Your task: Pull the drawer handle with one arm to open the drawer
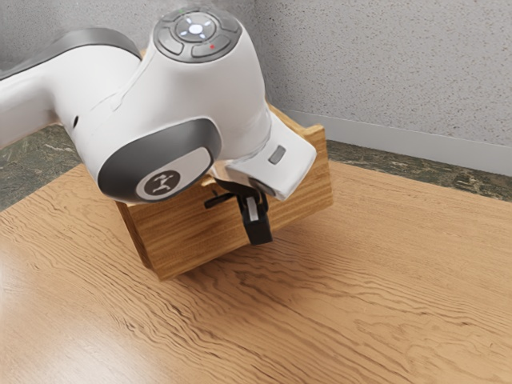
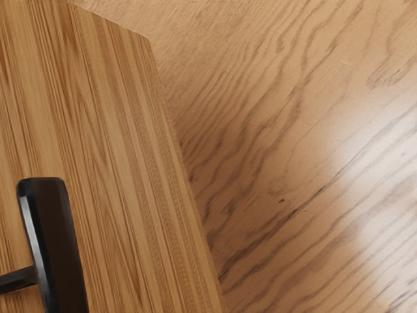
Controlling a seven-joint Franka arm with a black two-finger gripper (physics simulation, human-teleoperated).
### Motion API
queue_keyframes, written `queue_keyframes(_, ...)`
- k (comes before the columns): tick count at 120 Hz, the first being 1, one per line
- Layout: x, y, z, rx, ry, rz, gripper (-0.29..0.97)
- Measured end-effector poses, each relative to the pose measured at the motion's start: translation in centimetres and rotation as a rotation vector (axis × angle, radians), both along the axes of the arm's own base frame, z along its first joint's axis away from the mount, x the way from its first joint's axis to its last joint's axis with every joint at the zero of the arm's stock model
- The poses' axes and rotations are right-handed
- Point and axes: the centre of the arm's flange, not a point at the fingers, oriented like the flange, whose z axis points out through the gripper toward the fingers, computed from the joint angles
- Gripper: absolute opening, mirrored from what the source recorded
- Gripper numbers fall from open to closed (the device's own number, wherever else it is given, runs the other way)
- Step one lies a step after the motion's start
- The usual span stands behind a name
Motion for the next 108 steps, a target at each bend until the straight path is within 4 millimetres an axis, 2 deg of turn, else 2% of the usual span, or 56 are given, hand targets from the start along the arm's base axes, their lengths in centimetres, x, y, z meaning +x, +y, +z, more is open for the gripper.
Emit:
queue_keyframes(58, -0.5, -1.1, -0.2, -0.007, 0.000, -0.007, 0.68)
queue_keyframes(73, -0.7, -1.0, 0.4, -0.010, -0.011, -0.005, 0.68)
queue_keyframes(86, -1.5, -1.0, 1.9, -0.014, -0.040, -0.005, 0.68)
queue_keyframes(94, -2.1, -1.8, 3.7, -0.023, -0.069, -0.016, 0.68)
queue_keyframes(108, -2.9, -2.0, 9.3, -0.110, -0.123, 0.002, 0.68)
